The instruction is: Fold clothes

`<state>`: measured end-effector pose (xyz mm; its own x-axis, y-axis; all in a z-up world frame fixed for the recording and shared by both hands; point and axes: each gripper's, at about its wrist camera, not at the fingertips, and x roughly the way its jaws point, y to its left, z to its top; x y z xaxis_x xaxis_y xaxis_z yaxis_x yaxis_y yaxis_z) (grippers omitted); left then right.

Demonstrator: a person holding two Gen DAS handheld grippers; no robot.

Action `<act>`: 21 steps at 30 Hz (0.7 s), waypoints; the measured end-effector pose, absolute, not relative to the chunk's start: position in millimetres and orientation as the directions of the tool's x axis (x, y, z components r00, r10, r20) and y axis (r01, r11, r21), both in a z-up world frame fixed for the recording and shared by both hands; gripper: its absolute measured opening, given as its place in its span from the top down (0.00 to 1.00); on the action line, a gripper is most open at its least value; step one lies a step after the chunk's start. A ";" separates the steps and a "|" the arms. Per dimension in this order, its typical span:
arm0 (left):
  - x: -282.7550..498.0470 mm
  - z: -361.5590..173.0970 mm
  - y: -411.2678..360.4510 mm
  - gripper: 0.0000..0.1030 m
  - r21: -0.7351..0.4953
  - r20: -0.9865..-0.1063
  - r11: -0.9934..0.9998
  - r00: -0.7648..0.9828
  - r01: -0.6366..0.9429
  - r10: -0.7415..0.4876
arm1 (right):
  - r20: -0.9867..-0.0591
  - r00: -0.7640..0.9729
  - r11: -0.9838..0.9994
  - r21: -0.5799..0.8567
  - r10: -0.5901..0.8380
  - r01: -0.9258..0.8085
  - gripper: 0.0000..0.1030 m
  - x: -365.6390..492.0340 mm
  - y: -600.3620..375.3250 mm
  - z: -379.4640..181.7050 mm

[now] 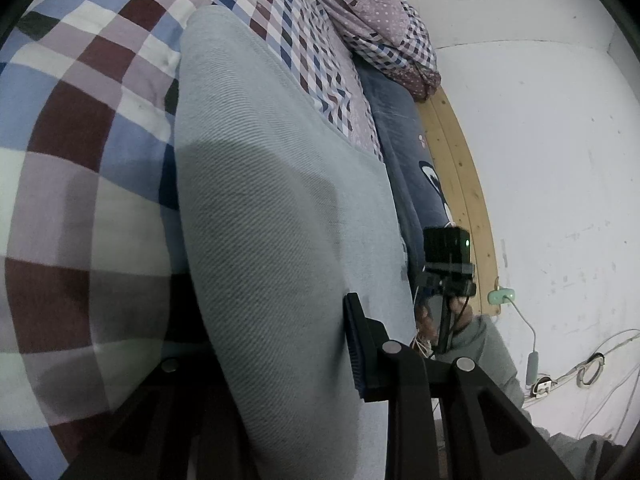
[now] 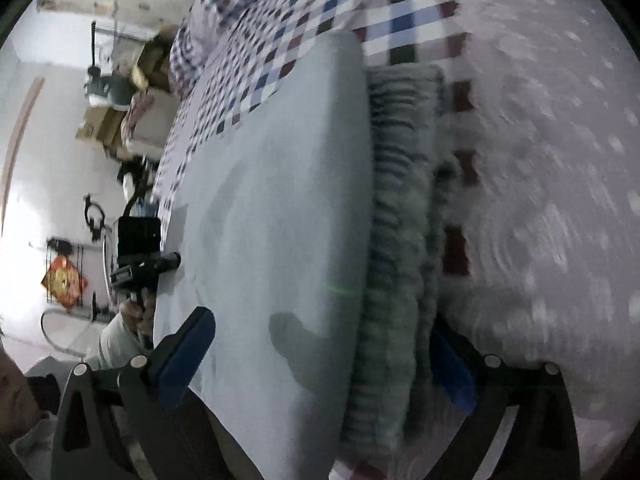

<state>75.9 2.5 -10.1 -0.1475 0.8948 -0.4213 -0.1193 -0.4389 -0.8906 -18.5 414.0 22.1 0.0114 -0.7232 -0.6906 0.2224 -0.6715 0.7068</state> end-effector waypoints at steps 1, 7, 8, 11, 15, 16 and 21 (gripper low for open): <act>76.0 -10.2 3.1 0.73 -0.891 -0.421 -0.438 -0.148 -0.120 0.895 | -0.686 0.021 -0.665 0.711 -0.727 0.228 0.00 -24.7 410.5 21.1; 74.6 -10.2 4.2 0.73 -0.891 -0.417 -0.435 -0.145 -0.129 0.897 | -0.670 0.101 -0.631 0.731 -0.735 0.260 0.00 -55.2 388.1 12.0; 74.2 -10.2 4.1 0.73 -0.891 -0.417 -0.435 -0.144 -0.131 0.897 | -0.669 0.108 -0.628 0.733 -0.735 0.262 0.00 -58.8 386.0 10.9; 72.3 -9.5 5.0 0.73 -0.890 -0.416 -0.434 -0.141 -0.138 0.898 | -0.690 0.123 -0.643 0.714 -0.713 0.277 0.00 -64.2 378.6 8.7; 64.0 -8.1 6.5 0.73 -0.891 -0.416 -0.433 -0.135 -0.137 0.899 | -0.673 0.096 -0.626 0.724 -0.734 0.289 0.00 -56.6 387.0 9.9; 61.8 -7.7 7.1 0.73 -0.891 -0.416 -0.433 -0.133 -0.135 0.899 | -0.663 0.085 -0.617 0.730 -0.744 0.292 0.00 -53.8 392.0 10.1; 52.5 -0.6 11.9 0.73 -0.882 -0.441 -0.452 -0.102 -0.136 0.892 | -0.641 0.037 -0.603 0.739 -0.767 0.302 0.01 -46.3 402.3 9.5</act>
<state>52.5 11.9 -0.6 -0.1017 0.8918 -0.4409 -0.1358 -0.4515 -0.8819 -46.3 402.3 9.5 0.0371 -0.7669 -0.6407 0.3017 -0.6027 0.7388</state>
